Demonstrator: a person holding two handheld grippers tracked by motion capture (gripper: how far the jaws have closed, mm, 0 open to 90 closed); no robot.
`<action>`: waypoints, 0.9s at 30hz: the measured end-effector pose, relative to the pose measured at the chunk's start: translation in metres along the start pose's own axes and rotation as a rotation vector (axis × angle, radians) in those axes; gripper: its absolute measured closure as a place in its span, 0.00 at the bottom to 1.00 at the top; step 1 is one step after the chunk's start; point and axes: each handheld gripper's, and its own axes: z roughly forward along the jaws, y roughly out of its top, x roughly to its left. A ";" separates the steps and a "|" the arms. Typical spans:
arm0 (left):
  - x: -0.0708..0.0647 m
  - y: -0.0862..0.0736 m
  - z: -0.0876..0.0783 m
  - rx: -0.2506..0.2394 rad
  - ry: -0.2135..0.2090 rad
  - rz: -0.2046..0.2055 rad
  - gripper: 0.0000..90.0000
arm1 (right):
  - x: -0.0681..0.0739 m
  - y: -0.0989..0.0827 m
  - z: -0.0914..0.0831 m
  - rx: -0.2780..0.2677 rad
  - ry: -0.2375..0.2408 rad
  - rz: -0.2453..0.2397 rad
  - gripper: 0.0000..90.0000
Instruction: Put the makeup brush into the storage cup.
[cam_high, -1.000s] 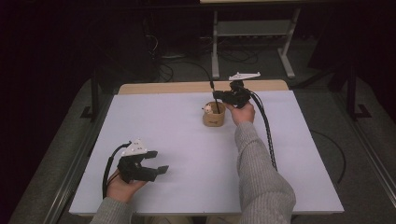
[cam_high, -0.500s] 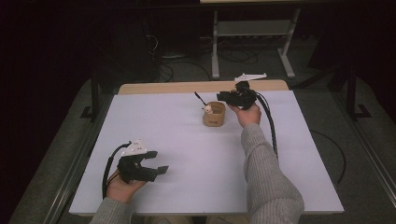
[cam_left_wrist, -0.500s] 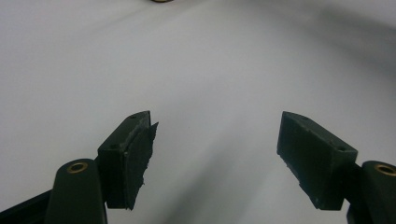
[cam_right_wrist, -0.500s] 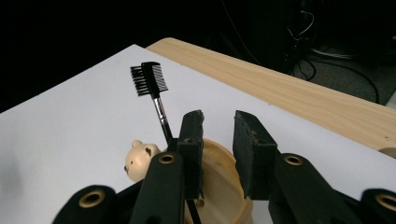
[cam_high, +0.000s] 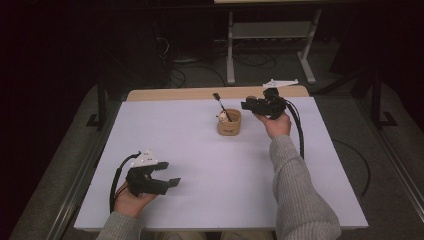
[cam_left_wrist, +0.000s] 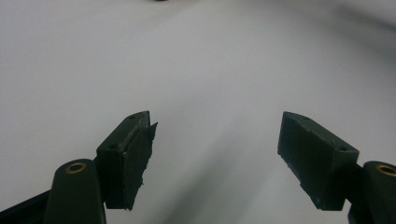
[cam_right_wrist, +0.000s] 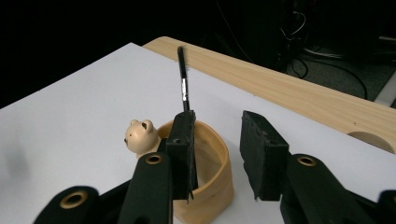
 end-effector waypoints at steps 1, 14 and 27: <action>0.000 0.000 0.000 0.001 0.000 0.001 0.28 | 0.000 0.000 -0.002 -0.001 0.000 -0.001 0.70; 0.000 0.000 0.000 0.001 0.003 -0.004 0.28 | -0.003 -0.004 -0.018 -0.007 -0.007 -0.004 0.66; 0.002 -0.001 -0.001 0.003 0.003 0.000 0.28 | -0.002 -0.005 -0.026 0.002 -0.006 -0.024 0.62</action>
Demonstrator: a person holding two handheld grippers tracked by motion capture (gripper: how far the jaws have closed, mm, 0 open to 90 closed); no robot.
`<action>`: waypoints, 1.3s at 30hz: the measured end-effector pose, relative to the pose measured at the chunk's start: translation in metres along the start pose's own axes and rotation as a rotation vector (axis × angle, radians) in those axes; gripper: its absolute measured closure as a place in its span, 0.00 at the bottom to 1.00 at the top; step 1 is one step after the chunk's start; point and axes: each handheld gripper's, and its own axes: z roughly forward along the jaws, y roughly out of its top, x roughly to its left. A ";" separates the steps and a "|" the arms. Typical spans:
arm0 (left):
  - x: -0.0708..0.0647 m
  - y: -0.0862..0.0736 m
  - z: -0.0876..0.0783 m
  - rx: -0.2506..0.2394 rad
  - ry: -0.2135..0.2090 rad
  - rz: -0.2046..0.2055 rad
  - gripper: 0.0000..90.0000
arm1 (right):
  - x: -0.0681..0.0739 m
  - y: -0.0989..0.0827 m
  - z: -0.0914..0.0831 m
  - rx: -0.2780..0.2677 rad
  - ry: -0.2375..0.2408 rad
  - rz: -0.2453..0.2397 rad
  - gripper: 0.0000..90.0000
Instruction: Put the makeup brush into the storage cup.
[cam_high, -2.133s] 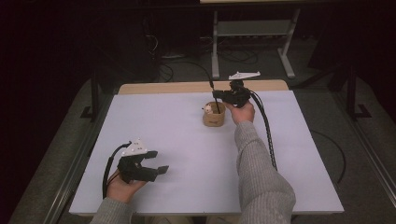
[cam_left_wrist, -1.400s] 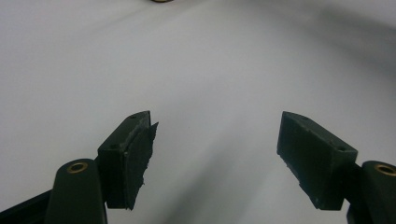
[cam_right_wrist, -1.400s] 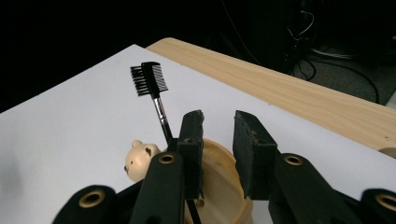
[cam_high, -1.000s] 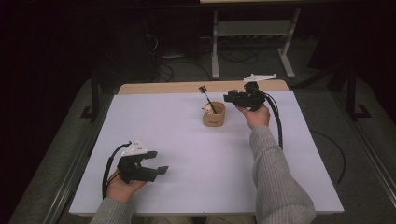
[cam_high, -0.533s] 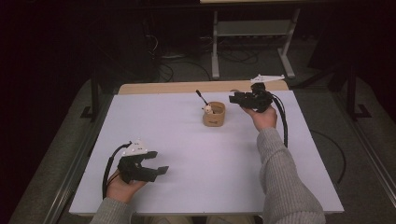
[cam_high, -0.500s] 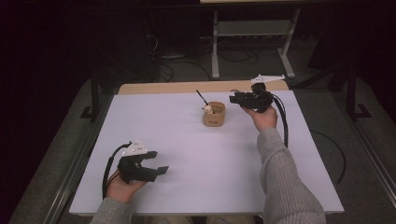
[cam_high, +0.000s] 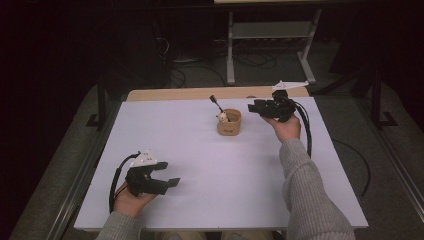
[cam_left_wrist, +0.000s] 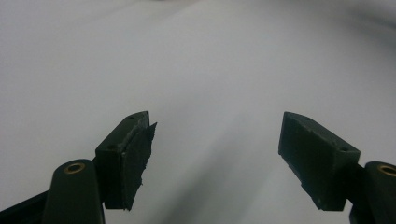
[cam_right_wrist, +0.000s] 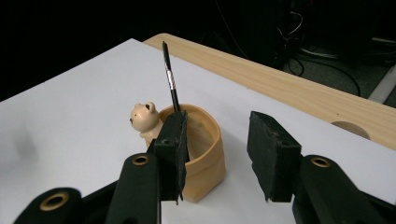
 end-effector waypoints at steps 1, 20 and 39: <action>0.000 0.000 0.000 -0.001 0.000 -0.002 0.28 | 0.000 0.000 0.000 0.000 -0.001 -0.003 0.62; 0.000 0.000 0.000 -0.001 0.002 -0.014 0.27 | 0.002 -0.009 -0.013 0.000 -0.004 -0.008 0.57; 0.001 0.000 -0.001 -0.001 0.005 -0.014 0.27 | -0.002 -0.024 -0.031 0.004 -0.014 0.001 0.53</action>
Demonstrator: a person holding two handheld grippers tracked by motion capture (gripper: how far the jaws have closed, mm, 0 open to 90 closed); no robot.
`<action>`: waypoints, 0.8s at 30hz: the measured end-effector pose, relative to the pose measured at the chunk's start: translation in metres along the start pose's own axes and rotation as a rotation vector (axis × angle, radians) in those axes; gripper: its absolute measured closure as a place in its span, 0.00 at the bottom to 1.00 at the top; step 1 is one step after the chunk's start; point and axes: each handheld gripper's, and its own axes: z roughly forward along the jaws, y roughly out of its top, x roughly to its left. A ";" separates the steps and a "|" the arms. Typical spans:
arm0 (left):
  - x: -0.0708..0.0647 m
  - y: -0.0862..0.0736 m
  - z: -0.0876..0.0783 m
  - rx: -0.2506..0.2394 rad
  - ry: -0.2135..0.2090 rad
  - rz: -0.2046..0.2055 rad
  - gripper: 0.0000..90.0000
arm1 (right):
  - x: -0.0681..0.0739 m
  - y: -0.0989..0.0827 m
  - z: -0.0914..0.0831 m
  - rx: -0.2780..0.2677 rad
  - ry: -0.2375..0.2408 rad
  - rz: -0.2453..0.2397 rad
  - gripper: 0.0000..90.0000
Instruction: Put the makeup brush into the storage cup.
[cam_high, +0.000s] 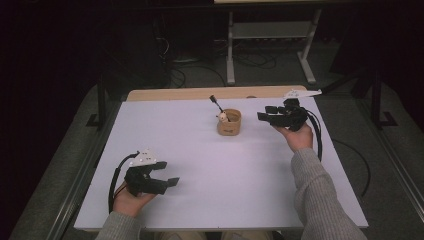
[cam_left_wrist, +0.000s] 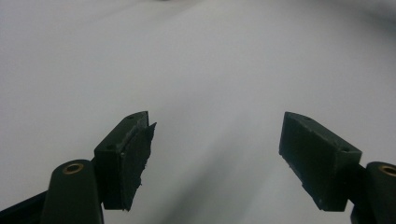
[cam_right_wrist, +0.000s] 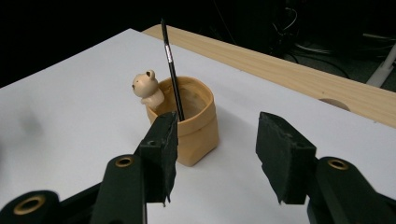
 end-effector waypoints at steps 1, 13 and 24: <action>0.000 0.000 0.000 -0.001 0.000 -0.002 0.27 | 0.000 -0.001 -0.001 0.000 0.000 -0.003 0.52; 0.001 0.000 0.000 -0.001 0.003 -0.004 0.26 | -0.001 -0.011 -0.010 0.001 -0.004 0.005 0.50; 0.000 -0.001 0.001 -0.001 0.004 -0.009 0.26 | 0.001 -0.019 -0.018 -0.002 -0.002 -0.002 0.48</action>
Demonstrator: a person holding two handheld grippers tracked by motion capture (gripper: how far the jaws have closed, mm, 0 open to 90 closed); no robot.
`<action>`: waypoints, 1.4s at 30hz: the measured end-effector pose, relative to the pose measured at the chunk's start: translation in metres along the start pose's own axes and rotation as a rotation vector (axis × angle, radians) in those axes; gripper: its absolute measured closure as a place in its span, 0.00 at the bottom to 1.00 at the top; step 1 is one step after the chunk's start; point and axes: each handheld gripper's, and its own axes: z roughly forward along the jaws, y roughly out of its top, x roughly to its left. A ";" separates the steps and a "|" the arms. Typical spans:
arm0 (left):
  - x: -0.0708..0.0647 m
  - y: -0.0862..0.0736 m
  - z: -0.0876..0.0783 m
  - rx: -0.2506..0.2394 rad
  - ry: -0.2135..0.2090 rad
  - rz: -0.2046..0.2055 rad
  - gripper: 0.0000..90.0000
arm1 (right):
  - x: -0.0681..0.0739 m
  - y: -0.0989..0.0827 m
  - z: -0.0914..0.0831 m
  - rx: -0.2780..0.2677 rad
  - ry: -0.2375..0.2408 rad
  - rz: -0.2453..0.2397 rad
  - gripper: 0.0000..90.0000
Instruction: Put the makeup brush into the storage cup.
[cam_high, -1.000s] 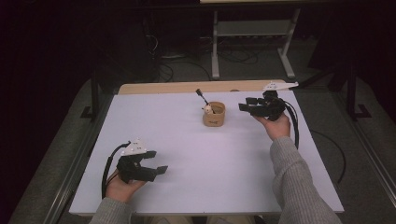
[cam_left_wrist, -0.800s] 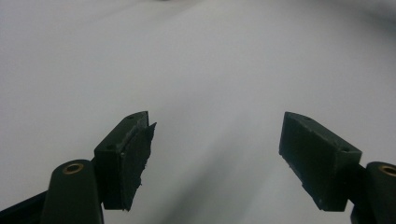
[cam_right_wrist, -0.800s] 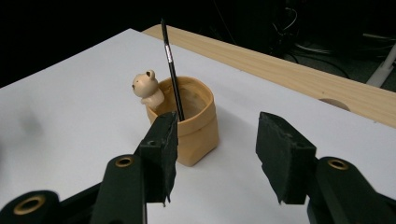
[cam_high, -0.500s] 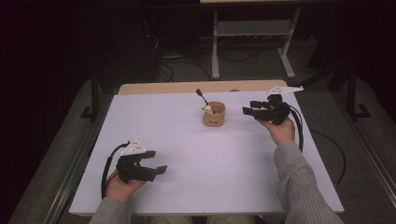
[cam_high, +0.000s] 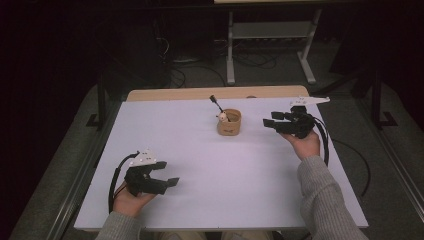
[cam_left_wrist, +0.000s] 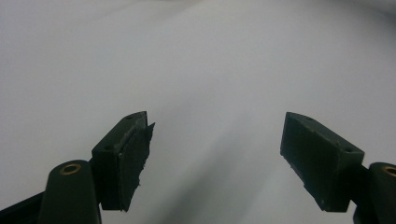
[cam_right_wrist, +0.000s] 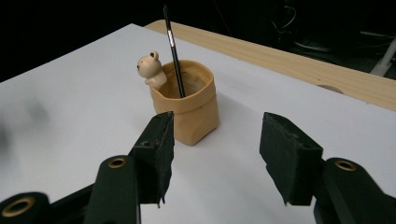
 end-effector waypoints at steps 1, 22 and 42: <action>0.000 0.000 0.000 0.000 0.000 0.000 0.26 | 0.000 0.000 0.000 0.002 0.001 0.002 0.48; 0.001 0.000 -0.001 -0.002 0.007 0.000 0.25 | 0.006 -0.013 -0.013 0.002 0.014 -0.007 0.46; 0.001 -0.001 -0.003 -0.008 0.008 -0.001 0.25 | 0.017 -0.029 -0.026 0.007 0.018 -0.026 0.43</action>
